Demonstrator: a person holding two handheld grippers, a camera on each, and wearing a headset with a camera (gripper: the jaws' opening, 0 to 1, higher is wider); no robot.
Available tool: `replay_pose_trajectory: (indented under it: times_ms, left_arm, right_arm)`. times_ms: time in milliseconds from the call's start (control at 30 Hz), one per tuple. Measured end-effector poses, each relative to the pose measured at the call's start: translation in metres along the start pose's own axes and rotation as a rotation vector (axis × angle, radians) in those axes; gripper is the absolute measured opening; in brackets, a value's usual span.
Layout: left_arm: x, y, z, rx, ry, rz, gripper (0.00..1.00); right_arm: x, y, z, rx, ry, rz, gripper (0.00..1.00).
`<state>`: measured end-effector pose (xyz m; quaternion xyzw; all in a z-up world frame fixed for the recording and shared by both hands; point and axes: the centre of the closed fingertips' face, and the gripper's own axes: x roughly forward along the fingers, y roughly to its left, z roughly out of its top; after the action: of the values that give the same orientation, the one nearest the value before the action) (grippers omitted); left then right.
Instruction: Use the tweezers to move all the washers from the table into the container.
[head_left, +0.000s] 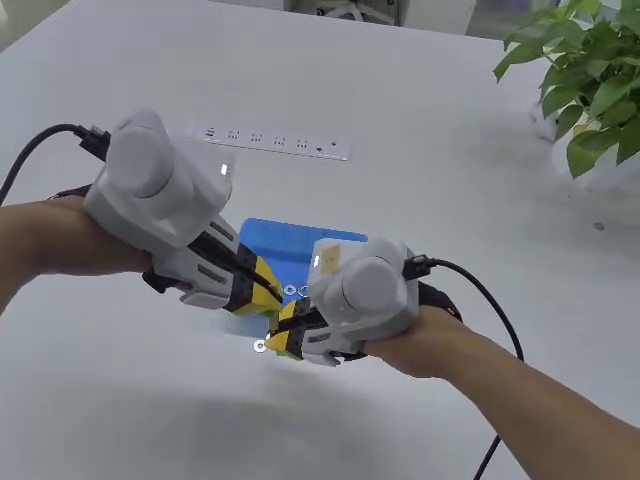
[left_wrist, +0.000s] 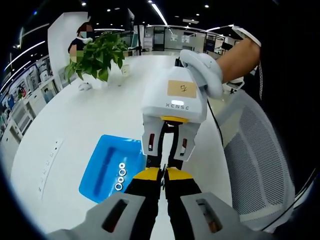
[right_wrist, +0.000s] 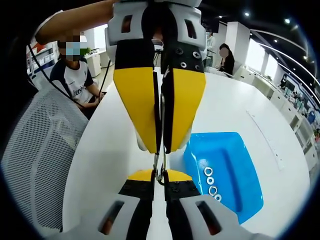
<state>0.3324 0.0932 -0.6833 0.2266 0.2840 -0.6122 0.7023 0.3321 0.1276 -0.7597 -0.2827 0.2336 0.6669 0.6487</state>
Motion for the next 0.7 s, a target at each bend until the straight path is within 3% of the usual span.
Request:
replay_pose_trajectory:
  times_ms: [700]
  left_arm:
    - [-0.019, 0.016, 0.031, 0.054, -0.023, 0.024, 0.06]
  right_arm:
    - [-0.027, -0.027, 0.022, -0.045, -0.005, -0.051, 0.08]
